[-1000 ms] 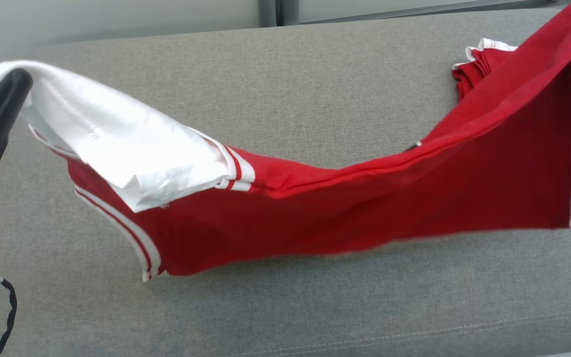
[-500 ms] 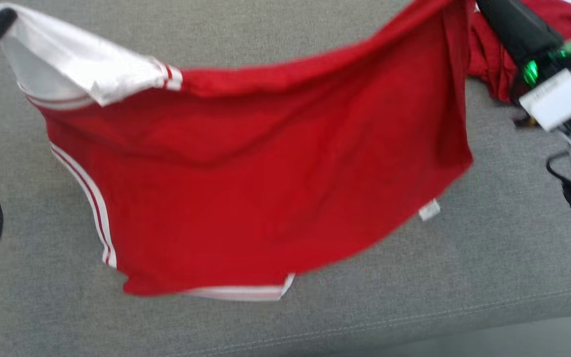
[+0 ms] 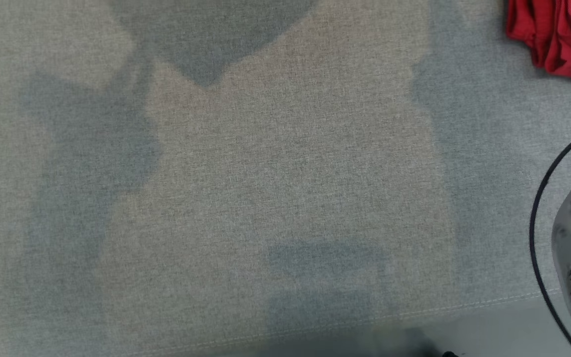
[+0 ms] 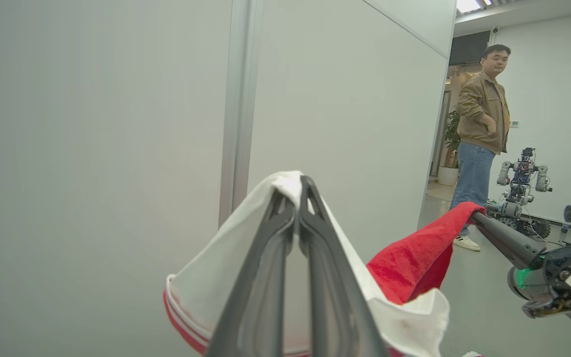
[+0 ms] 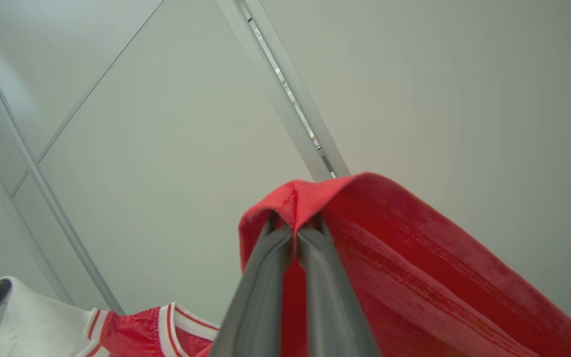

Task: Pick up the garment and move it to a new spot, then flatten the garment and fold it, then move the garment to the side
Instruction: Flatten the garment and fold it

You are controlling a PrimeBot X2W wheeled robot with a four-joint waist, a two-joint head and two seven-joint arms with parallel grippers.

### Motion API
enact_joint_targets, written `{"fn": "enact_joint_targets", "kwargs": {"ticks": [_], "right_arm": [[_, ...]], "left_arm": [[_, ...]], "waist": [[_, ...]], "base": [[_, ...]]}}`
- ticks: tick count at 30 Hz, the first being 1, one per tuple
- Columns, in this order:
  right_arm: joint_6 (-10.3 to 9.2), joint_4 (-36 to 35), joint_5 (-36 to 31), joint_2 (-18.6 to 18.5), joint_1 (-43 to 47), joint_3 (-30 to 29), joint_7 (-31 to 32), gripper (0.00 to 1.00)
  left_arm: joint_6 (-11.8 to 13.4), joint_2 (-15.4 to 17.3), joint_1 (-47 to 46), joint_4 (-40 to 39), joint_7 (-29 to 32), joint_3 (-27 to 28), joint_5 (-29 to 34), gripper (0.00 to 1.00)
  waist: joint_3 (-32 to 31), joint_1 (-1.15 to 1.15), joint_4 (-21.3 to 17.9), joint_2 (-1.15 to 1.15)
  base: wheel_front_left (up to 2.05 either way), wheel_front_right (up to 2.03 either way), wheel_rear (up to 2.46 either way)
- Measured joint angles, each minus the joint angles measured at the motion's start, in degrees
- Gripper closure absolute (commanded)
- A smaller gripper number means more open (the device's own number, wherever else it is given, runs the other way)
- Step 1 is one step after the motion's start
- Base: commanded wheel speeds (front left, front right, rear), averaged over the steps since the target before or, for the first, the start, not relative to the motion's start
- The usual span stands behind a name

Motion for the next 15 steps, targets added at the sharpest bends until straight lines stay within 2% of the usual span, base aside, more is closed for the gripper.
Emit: {"fn": "enact_joint_targets", "kwargs": {"ticks": [3, 4, 7, 10, 13, 15], "right_arm": [[0.40, 1.38, -0.08, 0.42, 5.72, 5.39, -1.72, 1.00], [1.40, 2.53, -0.45, -0.12, 10.15, 6.42, -2.22, 1.00], [3.34, 7.68, -0.18, -1.14, 27.06, 8.53, -3.15, 1.00], [4.28, 11.40, 0.21, -2.05, 39.49, 9.46, -3.71, 1.00], [5.64, 13.58, 0.03, -3.44, 44.63, 9.99, -4.92, 1.00], [6.11, 14.29, 0.18, -3.87, 46.53, 9.18, -5.94, 1.00]], "left_arm": [[-3.67, 1.23, 8.49, 1.35, -4.60, 0.19, 1.24, 1.00], [-4.66, 1.52, 13.02, 1.83, -5.82, 0.24, 1.60, 1.00], [-4.59, 1.56, 28.85, 4.86, -8.66, 2.70, 1.77, 1.00], [-3.97, 1.82, 44.69, 10.67, -10.69, 3.55, 1.96, 1.00], [-3.76, 1.74, 55.55, 15.10, -13.21, 3.79, 2.99, 1.00], [-3.78, -0.41, 58.84, 16.13, -15.70, 3.90, 1.97, 1.00]], "waist": [[1.70, 0.00, -0.07, 0.00], [2.06, 0.01, -0.15, 0.00], [1.96, 0.01, -0.45, 0.00], [0.81, 0.00, -0.64, 0.00], [-1.20, -0.01, -0.80, 0.00], [-3.52, -0.01, -0.82, 0.00]], "base": [[0.00, 0.00, 0.00], [0.00, 0.00, 0.00], [0.00, 0.00, 0.00], [0.00, 0.00, 0.00], [0.00, 0.00, 0.00], [0.00, 0.00, 0.00]]}}
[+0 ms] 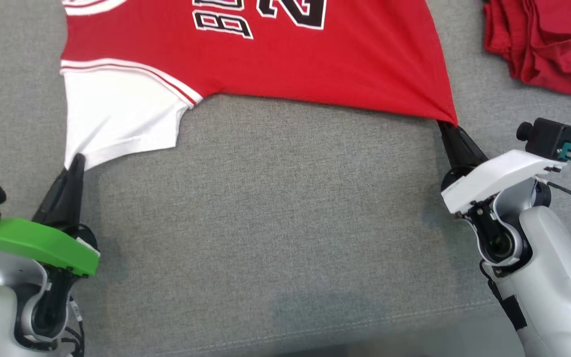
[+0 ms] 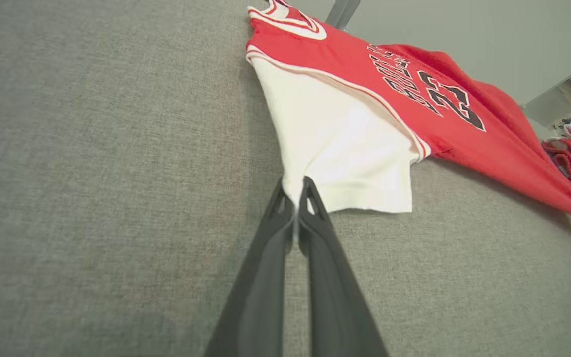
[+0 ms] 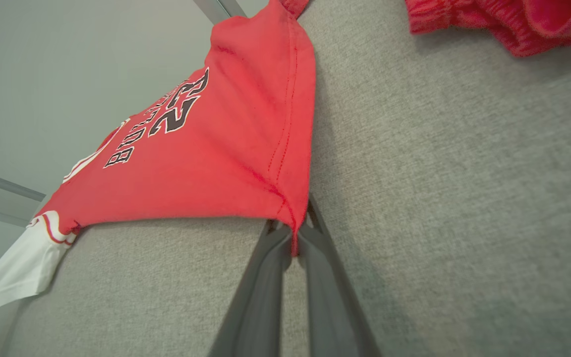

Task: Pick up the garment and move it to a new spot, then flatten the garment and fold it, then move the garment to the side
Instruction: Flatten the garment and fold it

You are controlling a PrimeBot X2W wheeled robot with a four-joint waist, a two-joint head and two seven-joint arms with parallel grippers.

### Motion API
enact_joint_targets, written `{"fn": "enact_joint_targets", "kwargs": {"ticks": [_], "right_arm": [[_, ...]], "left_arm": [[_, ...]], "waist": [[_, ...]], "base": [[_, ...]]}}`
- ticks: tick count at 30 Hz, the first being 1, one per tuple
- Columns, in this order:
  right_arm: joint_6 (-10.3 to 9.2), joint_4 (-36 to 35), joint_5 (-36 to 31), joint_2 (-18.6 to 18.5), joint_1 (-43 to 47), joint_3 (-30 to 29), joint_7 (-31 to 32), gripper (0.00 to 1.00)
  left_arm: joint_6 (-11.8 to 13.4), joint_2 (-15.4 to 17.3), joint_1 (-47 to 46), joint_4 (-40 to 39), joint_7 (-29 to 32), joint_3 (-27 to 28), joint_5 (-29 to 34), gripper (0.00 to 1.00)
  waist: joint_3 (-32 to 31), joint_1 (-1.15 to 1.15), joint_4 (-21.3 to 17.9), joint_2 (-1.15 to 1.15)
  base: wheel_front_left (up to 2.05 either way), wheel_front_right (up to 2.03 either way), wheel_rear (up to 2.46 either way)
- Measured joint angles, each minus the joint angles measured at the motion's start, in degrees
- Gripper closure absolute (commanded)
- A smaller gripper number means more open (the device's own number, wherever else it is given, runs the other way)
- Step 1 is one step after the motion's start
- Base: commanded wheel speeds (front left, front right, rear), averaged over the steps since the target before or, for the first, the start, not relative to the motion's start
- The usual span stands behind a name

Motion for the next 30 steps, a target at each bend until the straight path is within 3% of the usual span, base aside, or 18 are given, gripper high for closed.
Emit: {"fn": "enact_joint_targets", "kwargs": {"ticks": [4, 8, 15, 30], "right_arm": [[1.19, 0.34, 0.12, -2.12, 2.65, -0.54, -0.40, 1.00], [2.33, 0.41, -1.05, -5.08, 3.26, 0.12, -0.29, 1.00], [2.60, 0.10, -4.42, -12.58, 5.09, -0.13, 1.74, 1.00], [3.82, -1.87, -5.86, -17.25, 14.62, 3.27, 7.16, 1.00]], "left_arm": [[-0.57, -2.43, 0.77, 0.01, -1.97, -0.24, -2.32, 1.00], [-1.07, -2.12, 2.15, -1.42, -2.19, -0.26, -2.36, 1.00], [-1.32, -0.44, 7.55, -6.88, 1.36, -2.97, -2.52, 1.00], [1.44, -1.86, 22.04, -8.55, 5.73, -7.73, -3.25, 1.00]], "waist": [[-3.13, 0.00, 0.25, 0.00], [-6.10, 0.00, 0.74, 0.00], [-9.62, 0.00, 2.34, 0.00], [-10.52, 0.00, 7.81, 0.00]], "base": [[0.00, 0.00, 0.00], [0.00, 0.00, 0.00], [0.00, 0.00, 0.00], [0.00, 0.00, 0.00]]}}
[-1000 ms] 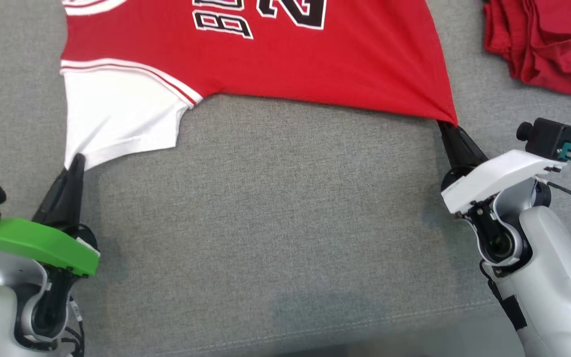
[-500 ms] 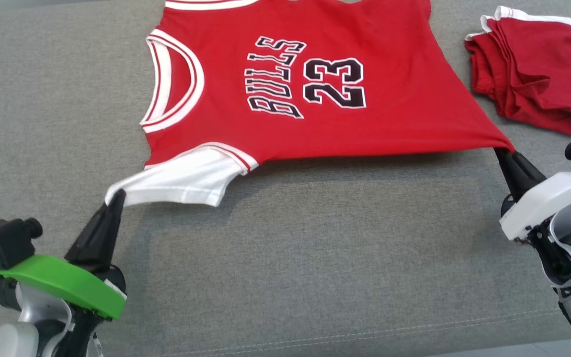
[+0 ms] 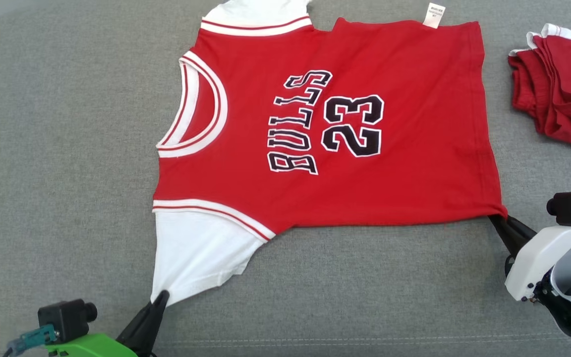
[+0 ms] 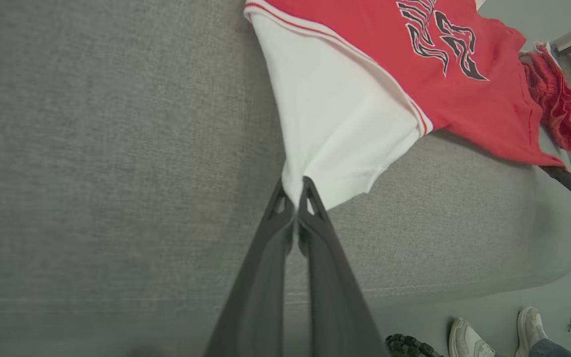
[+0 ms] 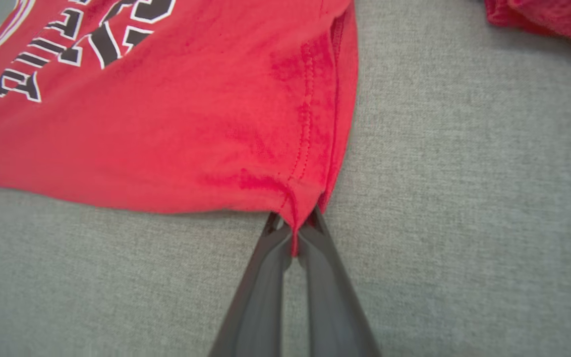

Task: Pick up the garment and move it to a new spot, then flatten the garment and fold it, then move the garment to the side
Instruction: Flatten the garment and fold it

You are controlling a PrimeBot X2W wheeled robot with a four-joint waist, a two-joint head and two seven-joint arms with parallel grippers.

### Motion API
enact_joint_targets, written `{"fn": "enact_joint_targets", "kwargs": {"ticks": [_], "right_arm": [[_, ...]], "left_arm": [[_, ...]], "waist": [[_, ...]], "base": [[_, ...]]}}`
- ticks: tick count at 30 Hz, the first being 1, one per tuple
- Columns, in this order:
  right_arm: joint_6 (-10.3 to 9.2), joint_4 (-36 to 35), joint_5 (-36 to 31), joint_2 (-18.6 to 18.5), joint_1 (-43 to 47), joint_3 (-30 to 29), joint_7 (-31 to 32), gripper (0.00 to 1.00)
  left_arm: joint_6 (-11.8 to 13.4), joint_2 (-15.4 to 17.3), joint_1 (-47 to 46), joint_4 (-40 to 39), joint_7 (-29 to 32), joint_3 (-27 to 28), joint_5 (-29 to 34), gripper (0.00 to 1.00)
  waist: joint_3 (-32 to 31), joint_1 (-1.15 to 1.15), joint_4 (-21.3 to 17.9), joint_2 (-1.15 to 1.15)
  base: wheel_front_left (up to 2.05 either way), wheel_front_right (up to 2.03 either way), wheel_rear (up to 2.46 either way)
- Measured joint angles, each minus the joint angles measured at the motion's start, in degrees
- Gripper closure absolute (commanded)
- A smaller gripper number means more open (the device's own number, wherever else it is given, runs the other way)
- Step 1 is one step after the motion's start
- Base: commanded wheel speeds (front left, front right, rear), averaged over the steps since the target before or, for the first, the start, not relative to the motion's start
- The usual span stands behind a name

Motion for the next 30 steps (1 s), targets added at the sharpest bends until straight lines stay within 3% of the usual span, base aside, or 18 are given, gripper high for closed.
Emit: {"fn": "enact_joint_targets", "kwargs": {"ticks": [18, 30], "right_arm": [[0.23, -9.34, 2.19, -4.19, 11.88, -0.08, 5.84, 1.00], [-1.72, -13.83, 3.46, -5.76, 16.51, -1.69, 8.01, 1.00]], "left_arm": [[1.87, 1.32, 6.31, -5.75, 1.16, 2.97, -1.83, 1.00], [2.69, 2.26, 9.40, -7.93, 3.48, 2.09, -2.50, 1.00]], "waist": [[0.54, 0.00, 0.00, 0.00], [0.38, 0.00, -2.25, 0.00]], "base": [[0.00, 0.00, 0.00], [0.00, 0.00, 0.00]]}}
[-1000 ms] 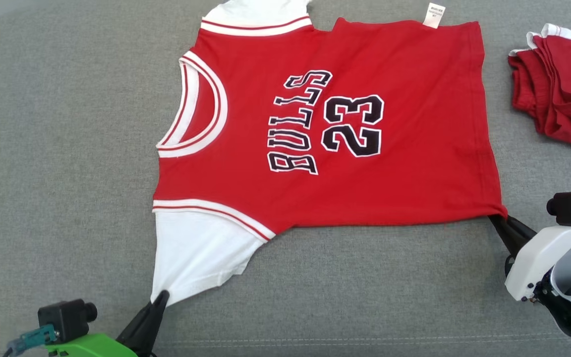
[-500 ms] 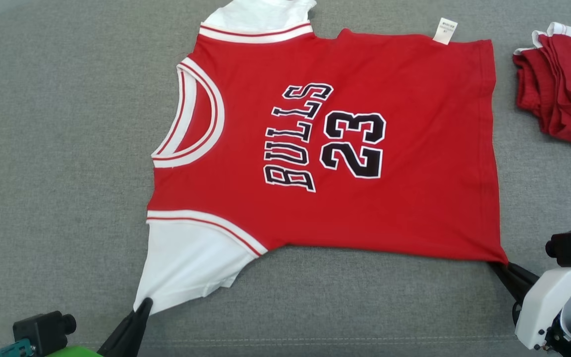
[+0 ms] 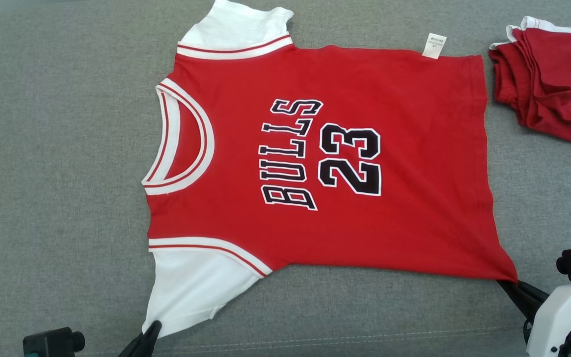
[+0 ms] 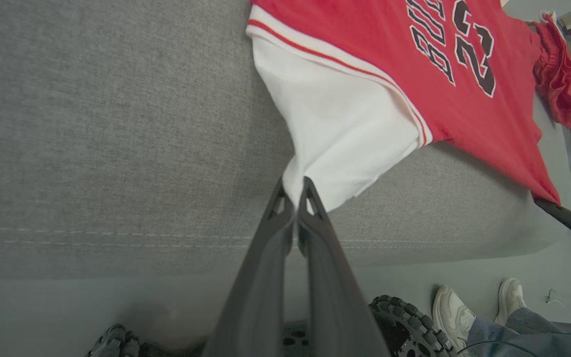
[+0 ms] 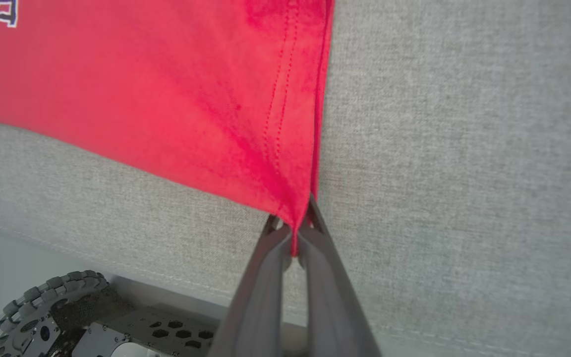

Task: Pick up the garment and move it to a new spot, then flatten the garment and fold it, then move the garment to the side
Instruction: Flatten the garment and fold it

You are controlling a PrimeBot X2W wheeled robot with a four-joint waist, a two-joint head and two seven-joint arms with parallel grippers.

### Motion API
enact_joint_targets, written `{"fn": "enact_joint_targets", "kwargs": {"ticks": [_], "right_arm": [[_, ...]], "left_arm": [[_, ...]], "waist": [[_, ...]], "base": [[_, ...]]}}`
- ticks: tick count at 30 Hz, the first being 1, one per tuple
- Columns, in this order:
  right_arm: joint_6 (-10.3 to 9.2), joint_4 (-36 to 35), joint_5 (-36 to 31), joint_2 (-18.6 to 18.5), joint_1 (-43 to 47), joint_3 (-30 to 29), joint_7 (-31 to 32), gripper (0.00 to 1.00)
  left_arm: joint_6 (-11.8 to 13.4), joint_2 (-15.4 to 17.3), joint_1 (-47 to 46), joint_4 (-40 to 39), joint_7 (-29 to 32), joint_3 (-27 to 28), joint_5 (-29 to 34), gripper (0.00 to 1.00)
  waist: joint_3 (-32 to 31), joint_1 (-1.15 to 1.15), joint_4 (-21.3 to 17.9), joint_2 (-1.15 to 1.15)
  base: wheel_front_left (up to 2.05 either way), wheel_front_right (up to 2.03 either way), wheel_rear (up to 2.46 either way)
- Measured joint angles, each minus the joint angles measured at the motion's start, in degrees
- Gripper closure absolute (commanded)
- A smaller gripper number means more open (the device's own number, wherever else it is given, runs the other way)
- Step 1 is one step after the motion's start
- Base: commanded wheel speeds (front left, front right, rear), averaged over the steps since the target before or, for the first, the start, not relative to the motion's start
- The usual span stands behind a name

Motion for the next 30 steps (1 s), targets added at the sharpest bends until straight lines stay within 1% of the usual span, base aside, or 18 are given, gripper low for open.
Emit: {"fn": "enact_joint_targets", "kwargs": {"ticks": [4, 9, 14, 16, 19, 21, 30], "right_arm": [[-0.43, -0.75, 0.38, -0.18, 0.01, -0.33, 0.02, 1.00], [-0.44, -2.25, 0.60, -0.09, -0.01, -0.26, 0.20, 1.00], [-0.43, -4.95, 0.86, -0.21, -0.35, -0.11, 0.82, 1.00], [-0.41, -6.28, 0.85, -0.62, -0.68, -0.12, 1.04, 1.00], [-0.40, -8.01, 0.84, -0.98, -2.46, -0.11, 1.57, 1.00], [-0.32, -9.10, 0.84, -1.04, -4.11, -0.14, 2.29, 1.00], [-0.30, -11.78, 0.77, -1.56, -8.09, -0.22, 4.22, 1.00]], "left_arm": [[0.25, 0.54, 0.18, -0.83, 1.03, -0.20, 0.00, 1.00], [0.47, 1.31, 0.18, -1.67, 2.33, -0.15, -0.01, 1.00], [0.71, 2.79, 0.08, -4.38, 4.31, 0.05, -0.49, 1.00], [0.92, 3.91, -0.34, -5.89, 4.88, 0.63, -0.48, 1.00], [1.02, 5.48, -2.03, -8.38, 5.70, 1.90, -0.44, 1.00], [1.46, 5.86, -3.36, -10.11, 6.58, 2.25, -0.45, 1.00], [2.02, 9.13, -8.84, -14.82, 12.33, 2.63, -1.23, 1.00]], "waist": [[0.27, 0.00, -0.35, 0.00], [0.46, 0.00, -0.35, 0.00], [1.23, 0.00, -0.49, 0.00], [1.73, 0.00, -0.59, 0.00], [2.57, 0.00, -0.90, 0.00], [3.05, 0.00, -1.28, 0.00], [5.53, 0.00, -2.84, 0.00]], "base": [[0.00, 0.00, 0.00], [0.00, 0.00, 0.00], [0.00, 0.00, 0.00], [0.00, 0.00, 0.00], [0.00, 0.00, 0.00], [0.00, 0.00, 0.00], [0.00, 0.00, 0.00]]}}
